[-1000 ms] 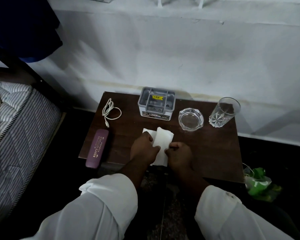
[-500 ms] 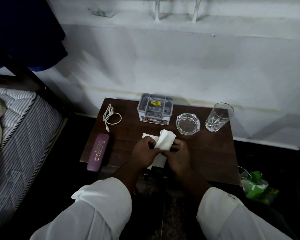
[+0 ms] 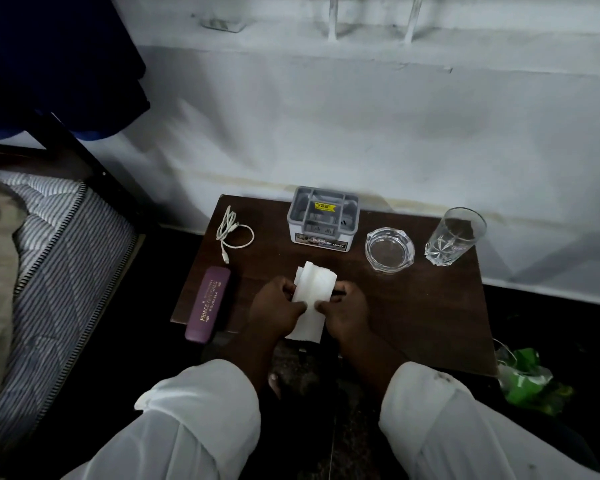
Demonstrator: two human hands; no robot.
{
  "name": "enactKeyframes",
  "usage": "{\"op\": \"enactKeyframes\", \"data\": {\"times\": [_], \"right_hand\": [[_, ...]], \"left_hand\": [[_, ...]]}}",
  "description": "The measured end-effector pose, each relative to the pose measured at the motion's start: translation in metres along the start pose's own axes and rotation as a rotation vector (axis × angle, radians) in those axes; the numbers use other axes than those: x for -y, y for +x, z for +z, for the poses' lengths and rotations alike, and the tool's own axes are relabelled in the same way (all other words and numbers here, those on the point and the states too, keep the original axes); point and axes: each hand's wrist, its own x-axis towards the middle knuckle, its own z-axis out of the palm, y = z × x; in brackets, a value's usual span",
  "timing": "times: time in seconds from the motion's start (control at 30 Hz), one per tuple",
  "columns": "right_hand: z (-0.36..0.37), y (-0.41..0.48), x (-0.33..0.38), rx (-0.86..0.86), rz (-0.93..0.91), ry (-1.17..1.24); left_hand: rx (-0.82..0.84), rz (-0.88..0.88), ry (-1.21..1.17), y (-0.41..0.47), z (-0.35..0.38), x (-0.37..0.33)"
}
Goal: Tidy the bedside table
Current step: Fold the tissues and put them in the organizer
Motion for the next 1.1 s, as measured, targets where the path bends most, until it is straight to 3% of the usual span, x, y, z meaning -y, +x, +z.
{"op": "enactKeyframes", "data": {"times": [0.27, 0.4, 0.83, 1.0, 1.1], "right_hand": [[0.008, 0.004, -0.001, -0.036, -0.216, -0.355], [0.006, 0.0, -0.003, -0.045, -0.236, -0.481], [0.0, -0.003, -0.003, -0.034, -0.221, -0.436], [-0.002, -0.002, -0.006, -0.08, -0.195, -0.301], [-0.005, -0.004, -0.003, -0.092, -0.139, -0.077]], "left_hand": [[-0.038, -0.022, 0.128, 0.001, -0.007, 0.002], [-0.056, -0.025, 0.169, 0.002, -0.005, 0.0], [0.034, -0.062, 0.044, 0.004, 0.005, -0.007], [0.021, -0.036, -0.079, 0.003, 0.005, -0.009], [0.045, -0.028, -0.207, 0.001, 0.004, -0.012]]}}
